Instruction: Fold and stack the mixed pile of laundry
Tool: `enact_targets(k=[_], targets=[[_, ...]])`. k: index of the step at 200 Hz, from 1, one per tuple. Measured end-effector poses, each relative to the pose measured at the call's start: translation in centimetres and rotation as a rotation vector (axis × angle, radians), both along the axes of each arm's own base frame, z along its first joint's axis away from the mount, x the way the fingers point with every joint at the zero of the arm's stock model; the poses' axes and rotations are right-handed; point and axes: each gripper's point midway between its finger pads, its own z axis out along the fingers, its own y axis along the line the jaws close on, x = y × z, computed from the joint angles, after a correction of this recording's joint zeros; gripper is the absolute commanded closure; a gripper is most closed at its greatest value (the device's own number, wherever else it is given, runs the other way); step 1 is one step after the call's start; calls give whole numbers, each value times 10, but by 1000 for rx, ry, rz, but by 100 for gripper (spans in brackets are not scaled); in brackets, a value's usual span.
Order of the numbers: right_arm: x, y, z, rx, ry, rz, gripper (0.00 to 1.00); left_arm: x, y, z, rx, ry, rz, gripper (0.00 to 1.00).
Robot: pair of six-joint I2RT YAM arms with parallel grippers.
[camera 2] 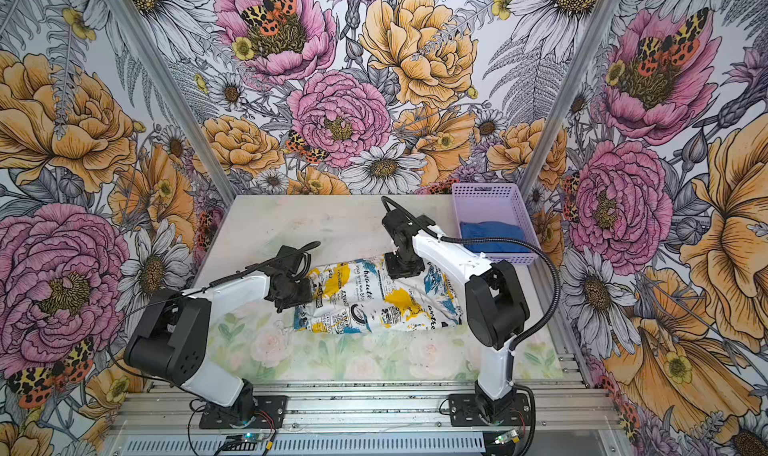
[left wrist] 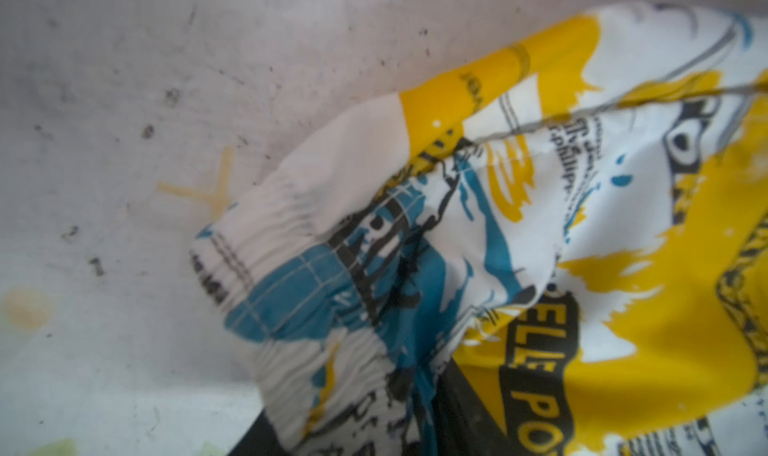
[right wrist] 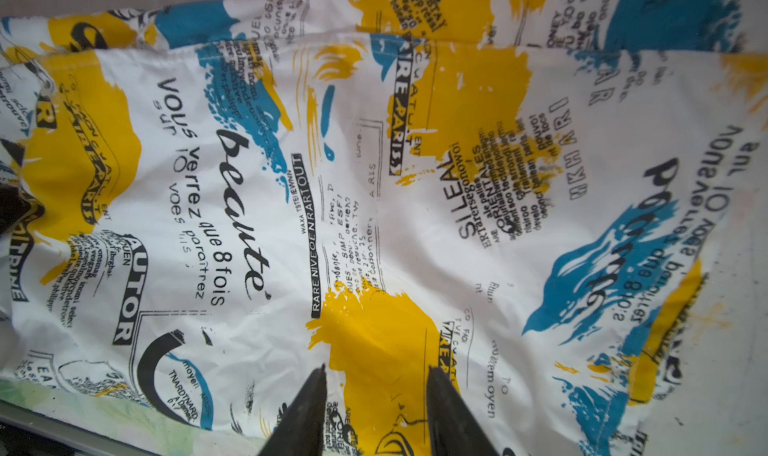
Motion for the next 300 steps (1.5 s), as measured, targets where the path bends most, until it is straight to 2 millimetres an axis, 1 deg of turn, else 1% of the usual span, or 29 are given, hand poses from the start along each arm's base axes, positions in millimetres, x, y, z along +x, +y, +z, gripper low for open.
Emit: enact_targets(k=[65, 106, 133, 176, 198, 213, 225, 235, 258, 277, 287, 300], targets=[[1, 0, -1, 3, -1, -8, 58, 7, -8, -3, -8, -14, -6, 75], [-4, -2, -10, -4, 15, -22, 58, 10, -13, -3, -24, -23, -3, 88], [-7, -4, -15, -8, 24, -25, 58, 10, -13, -3, -29, -21, 2, 100], [-9, 1, -16, 31, 21, -32, 58, 11, -14, -1, -33, -11, 19, 100], [-11, 9, -16, 89, 21, -39, 58, 10, -14, 2, -33, -1, 22, 100], [-14, 18, -16, 131, 24, -40, 58, 6, -15, 5, -33, 23, 21, 100], [-16, 25, -15, 166, 20, -35, 58, 2, -14, 13, -28, 36, 20, 100], [-18, 33, -14, 195, 16, -30, 58, 1, -14, 25, -28, 35, 18, 100], [-23, 57, -10, 265, 3, -12, 62, 5, -14, 65, -43, -18, 15, 100], [-26, 80, -6, 329, -9, 7, 68, 9, -14, 100, -53, -76, 17, 100], [-28, 92, -3, 363, -16, 11, 72, 9, -13, 115, -53, -95, 17, 100], [-29, 109, 0, 406, -27, 24, 76, 6, -10, 127, -46, -105, 16, 100]])
